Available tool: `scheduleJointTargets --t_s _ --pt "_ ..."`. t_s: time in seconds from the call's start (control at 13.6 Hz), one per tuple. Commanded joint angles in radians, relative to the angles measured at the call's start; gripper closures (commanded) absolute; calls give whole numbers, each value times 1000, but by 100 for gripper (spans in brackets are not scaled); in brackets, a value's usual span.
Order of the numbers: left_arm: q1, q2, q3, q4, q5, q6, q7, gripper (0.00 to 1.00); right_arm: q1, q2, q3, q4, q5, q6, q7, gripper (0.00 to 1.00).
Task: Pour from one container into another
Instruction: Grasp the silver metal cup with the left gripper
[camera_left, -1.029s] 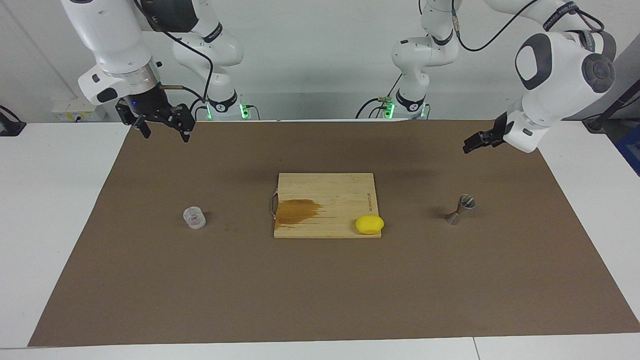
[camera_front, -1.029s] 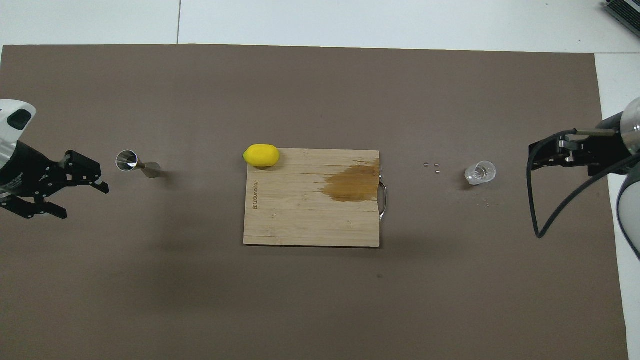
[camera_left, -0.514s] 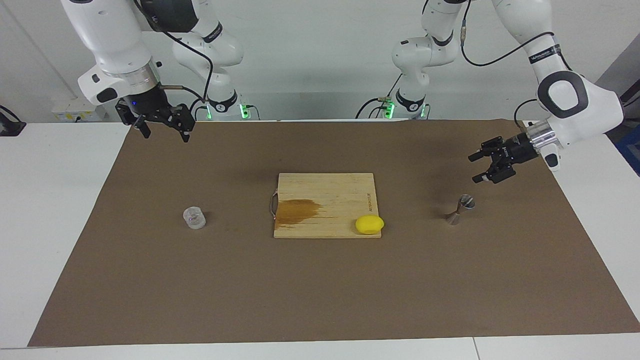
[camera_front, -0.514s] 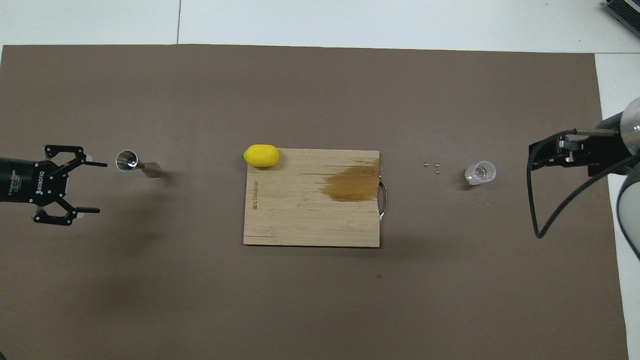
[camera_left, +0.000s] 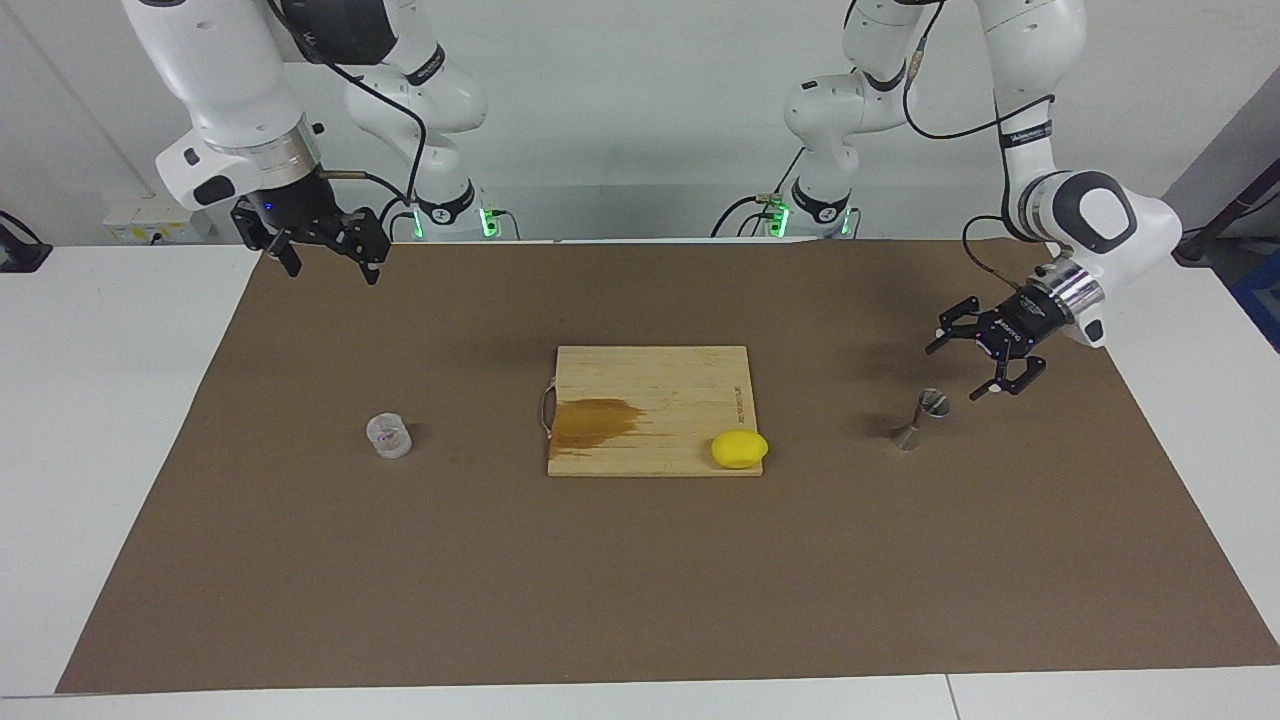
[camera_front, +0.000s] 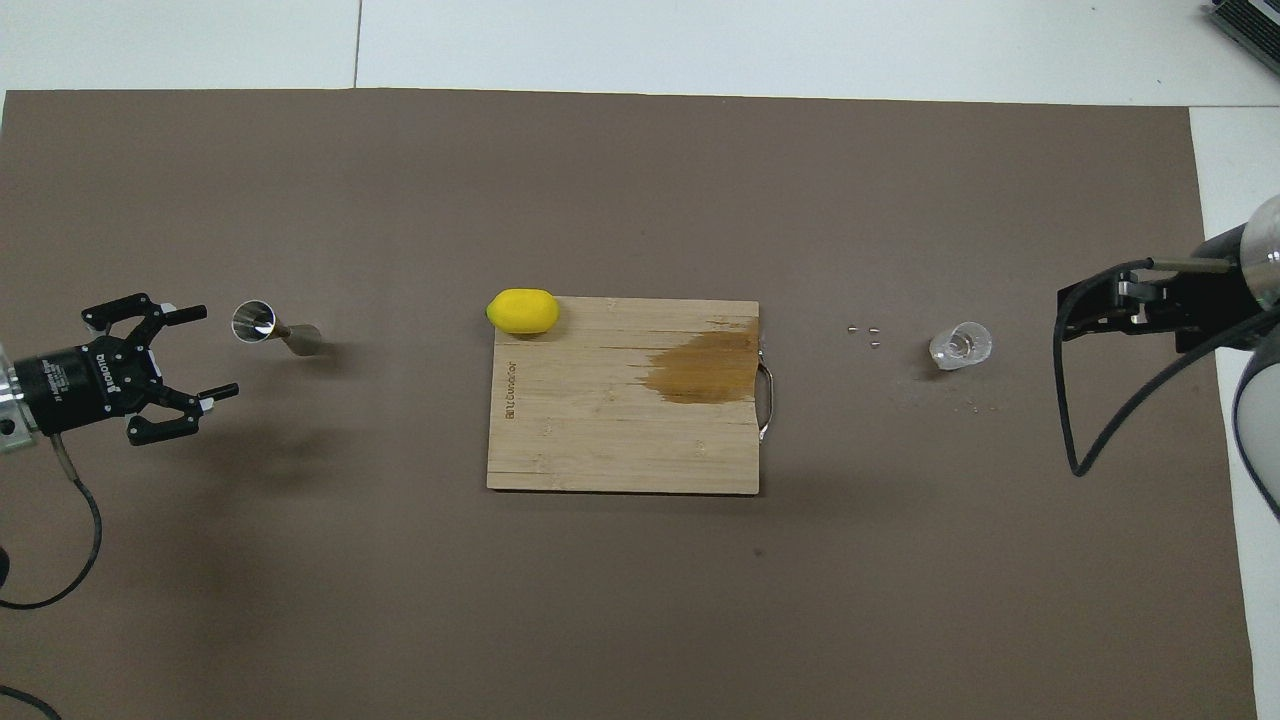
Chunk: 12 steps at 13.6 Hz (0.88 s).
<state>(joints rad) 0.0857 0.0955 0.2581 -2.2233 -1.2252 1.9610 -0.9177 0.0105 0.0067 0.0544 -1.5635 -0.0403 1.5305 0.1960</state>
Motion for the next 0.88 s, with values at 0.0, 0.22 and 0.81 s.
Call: scheduleJointTargets --t_s 0.0,0.22,0.81 --pt "-9 -31 -3 -79 -135 71 -30 0 -11 -14 5 -7 -1 -13 -17 0" --pt "-20 -23 -5 -81 -177 78 -29 0 -11 -14 5 -7 -1 -13 -17 0" --pt "-67 15 -5 -73 -261 128 -21 0 -11 -14 5 -7 -1 -18 -18 0"
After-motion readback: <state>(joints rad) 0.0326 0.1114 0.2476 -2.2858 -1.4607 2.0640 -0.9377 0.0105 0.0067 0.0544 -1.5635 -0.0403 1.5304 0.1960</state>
